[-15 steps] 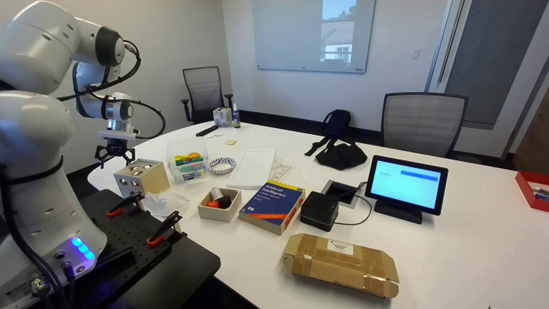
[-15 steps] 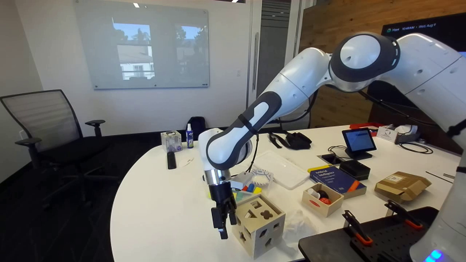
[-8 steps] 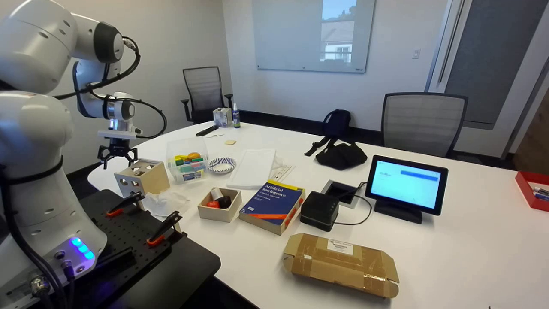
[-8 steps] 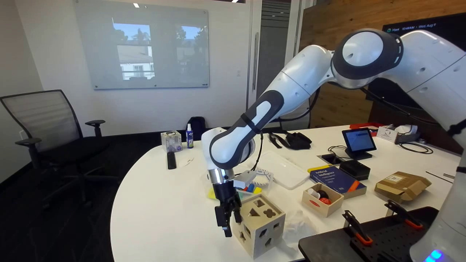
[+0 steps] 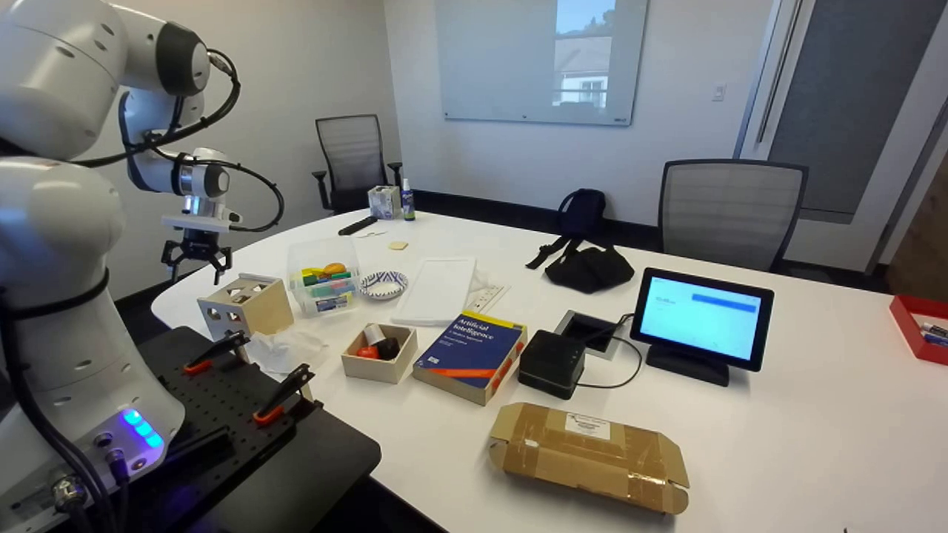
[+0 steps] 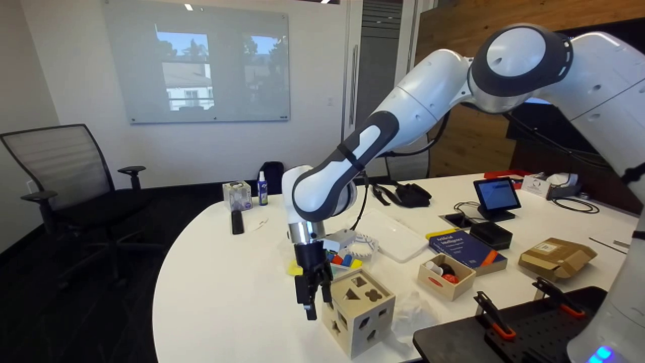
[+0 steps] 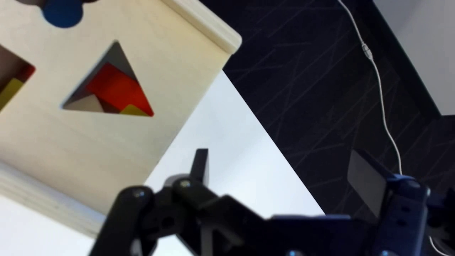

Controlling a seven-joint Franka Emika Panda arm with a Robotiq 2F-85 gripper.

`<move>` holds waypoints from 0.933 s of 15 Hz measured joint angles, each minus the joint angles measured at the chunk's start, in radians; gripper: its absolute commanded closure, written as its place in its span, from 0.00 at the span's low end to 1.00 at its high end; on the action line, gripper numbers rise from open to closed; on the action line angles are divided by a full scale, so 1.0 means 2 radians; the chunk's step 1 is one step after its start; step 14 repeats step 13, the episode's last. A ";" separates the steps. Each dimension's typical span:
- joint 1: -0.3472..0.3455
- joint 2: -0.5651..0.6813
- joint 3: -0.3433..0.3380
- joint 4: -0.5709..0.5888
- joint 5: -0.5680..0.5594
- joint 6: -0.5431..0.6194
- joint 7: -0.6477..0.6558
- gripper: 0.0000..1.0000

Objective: Close the wooden box

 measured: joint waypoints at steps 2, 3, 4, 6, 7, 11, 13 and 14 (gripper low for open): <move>-0.008 -0.025 0.005 -0.019 0.012 0.025 0.002 0.00; -0.010 -0.040 0.004 -0.029 0.017 0.043 0.004 0.00; -0.012 -0.054 0.003 -0.039 0.019 0.065 0.013 0.00; -0.013 -0.082 -0.008 -0.059 0.019 0.105 0.035 0.00; -0.012 -0.096 -0.015 -0.068 0.018 0.123 0.049 0.00; -0.005 -0.138 -0.043 -0.100 0.005 0.166 0.101 0.00; -0.001 -0.151 -0.054 -0.110 -0.003 0.166 0.123 0.00; -0.001 -0.151 -0.054 -0.110 -0.003 0.166 0.123 0.00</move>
